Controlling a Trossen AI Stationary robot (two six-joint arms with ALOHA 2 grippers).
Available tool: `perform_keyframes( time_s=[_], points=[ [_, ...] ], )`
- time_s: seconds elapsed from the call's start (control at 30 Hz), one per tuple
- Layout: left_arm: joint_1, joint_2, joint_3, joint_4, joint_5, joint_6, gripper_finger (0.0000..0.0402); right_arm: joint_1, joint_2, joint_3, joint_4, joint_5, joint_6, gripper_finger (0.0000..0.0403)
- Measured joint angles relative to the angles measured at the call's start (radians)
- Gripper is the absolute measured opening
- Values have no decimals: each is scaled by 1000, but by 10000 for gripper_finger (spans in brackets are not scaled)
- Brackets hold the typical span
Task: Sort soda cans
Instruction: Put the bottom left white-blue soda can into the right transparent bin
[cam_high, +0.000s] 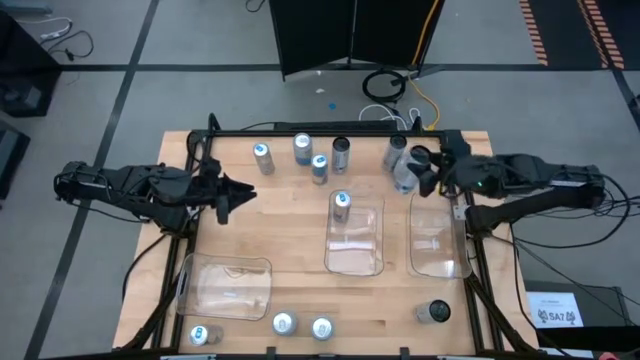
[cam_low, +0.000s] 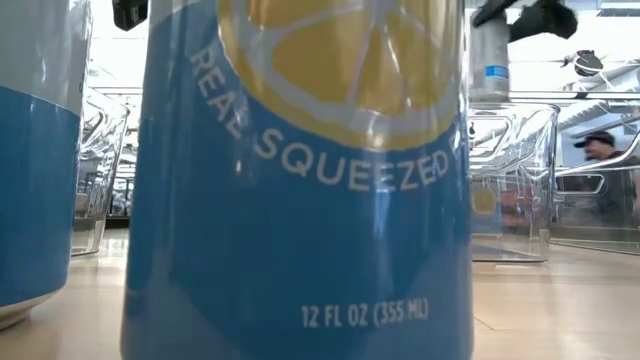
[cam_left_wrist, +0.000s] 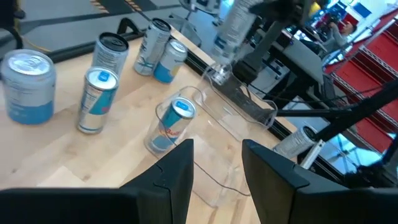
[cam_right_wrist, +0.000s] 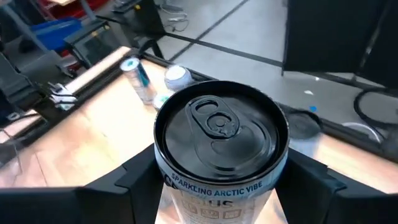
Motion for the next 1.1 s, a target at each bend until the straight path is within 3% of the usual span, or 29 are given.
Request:
perform_keyframes(
  time_s=[0.27,0.4,0.77,1.1],
  points=[
    [0,0,0,-3,-37,0,146,92,27,0,-310,99,306,238],
    [0,0,0,-29,-46,0,146,122,55,0,-362,137,377,239],
    [0,0,0,-48,-50,0,146,184,142,0,-505,123,574,241],
    [0,0,0,-48,-50,0,146,236,207,-207,-387,163,819,241]
  ],
)
